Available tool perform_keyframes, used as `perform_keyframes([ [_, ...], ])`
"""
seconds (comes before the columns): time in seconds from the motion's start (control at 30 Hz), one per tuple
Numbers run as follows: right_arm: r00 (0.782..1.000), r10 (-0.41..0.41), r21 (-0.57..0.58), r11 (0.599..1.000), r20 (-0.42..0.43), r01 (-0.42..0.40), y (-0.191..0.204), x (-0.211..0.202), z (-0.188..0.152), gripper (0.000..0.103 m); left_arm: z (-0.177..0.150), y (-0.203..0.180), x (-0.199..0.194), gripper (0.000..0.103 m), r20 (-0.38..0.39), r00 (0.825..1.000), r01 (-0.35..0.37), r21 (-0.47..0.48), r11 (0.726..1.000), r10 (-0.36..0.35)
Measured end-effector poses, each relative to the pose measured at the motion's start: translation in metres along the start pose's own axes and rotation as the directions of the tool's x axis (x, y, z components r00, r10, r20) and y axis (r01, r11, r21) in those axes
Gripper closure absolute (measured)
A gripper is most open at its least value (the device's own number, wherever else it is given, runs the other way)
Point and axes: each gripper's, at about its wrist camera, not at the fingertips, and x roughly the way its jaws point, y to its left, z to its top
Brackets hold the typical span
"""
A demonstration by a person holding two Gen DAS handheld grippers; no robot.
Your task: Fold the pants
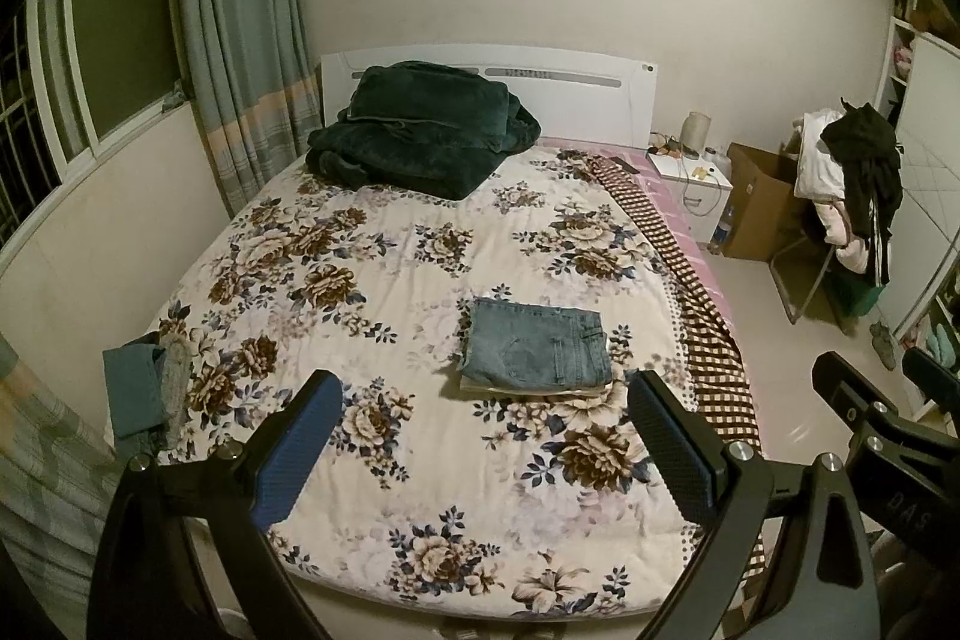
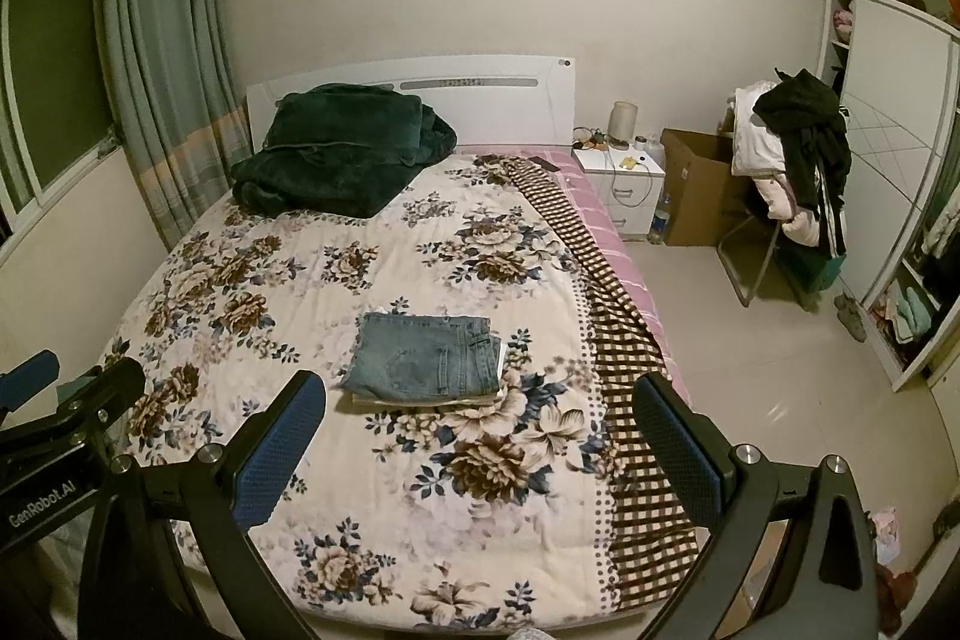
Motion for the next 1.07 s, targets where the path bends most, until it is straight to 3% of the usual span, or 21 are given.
perform_keyframes([
  [0.4,1.000,0.011,0.007,1.000,-0.026,-0.011,0.001,-0.002,0.016,0.000,0.000,-0.005,-0.003,0.004,-0.005,1.000,0.011,0.012,1.000,-0.011],
  [1.07,1.000,0.000,0.018,1.000,-0.018,0.000,-0.007,-0.002,0.012,0.000,0.008,-0.003,0.002,0.000,-0.005,1.000,0.000,-0.010,1.000,0.000],
])
